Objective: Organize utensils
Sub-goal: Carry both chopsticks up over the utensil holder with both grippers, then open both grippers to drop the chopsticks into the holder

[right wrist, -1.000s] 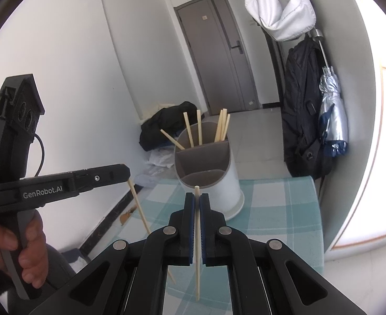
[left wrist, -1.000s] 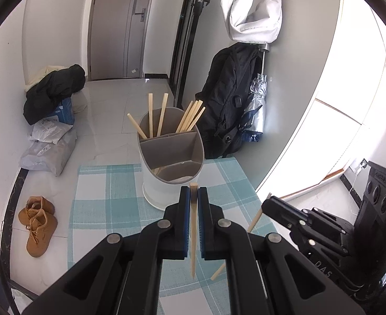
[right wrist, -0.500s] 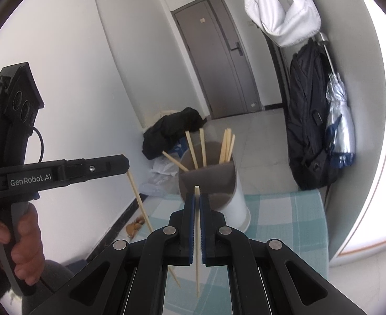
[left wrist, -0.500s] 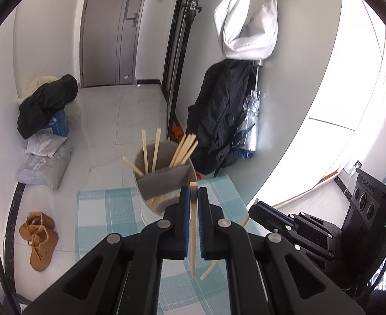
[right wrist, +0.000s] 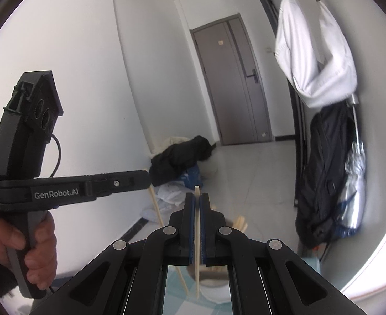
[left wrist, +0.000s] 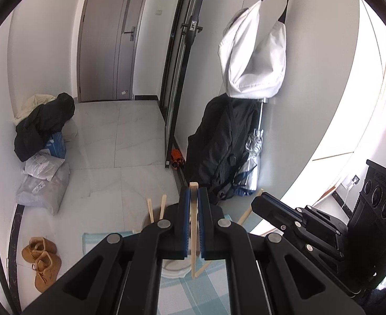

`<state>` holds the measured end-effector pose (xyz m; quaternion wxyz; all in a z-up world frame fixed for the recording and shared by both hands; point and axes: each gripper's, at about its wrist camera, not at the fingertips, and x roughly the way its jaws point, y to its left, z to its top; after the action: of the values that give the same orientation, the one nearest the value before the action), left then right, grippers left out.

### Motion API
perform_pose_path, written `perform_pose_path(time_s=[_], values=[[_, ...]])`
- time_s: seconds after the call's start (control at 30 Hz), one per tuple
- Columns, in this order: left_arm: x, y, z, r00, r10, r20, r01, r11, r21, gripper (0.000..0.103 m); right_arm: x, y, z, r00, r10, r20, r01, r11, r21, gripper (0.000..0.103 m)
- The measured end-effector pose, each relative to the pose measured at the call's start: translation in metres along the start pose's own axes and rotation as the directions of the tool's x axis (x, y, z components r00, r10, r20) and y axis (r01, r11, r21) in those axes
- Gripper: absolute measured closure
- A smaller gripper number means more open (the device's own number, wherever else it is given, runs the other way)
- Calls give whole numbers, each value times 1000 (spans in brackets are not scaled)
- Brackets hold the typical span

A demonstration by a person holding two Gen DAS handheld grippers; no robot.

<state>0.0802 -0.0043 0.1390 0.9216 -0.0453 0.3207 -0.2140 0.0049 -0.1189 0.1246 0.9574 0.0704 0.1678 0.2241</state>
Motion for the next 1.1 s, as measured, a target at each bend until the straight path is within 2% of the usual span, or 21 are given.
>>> perform_pose_path(time_s=[0.27,0.43,0.53,0.83,1.0,1.1], values=[[0,17,33,999,13,42,-13,1000,-10,101,24,-12,43,999,8,48,-8,1000,-7,100],[11,27,43,995,67,76,-68,998,13,101,43,-20,57,998,-5,59,6,1000,-23,100],[26,28,37,991,93,94,-99,993,58,101,55,-25,56,998,-14,55,15,1000,-23,100],[56,40,11,992,100,83,-108,989,97,101,91,-43,33,999,-40,5,40,999,26,100],[63,50,5,997,60,56,-63,997,53,101,100,-53,18,999,-29,-18,30,998,60,100],[69,52,0,998,59,33,-60,997,45,101,105,-51,10,999,-24,-34,26,998,55,100]])
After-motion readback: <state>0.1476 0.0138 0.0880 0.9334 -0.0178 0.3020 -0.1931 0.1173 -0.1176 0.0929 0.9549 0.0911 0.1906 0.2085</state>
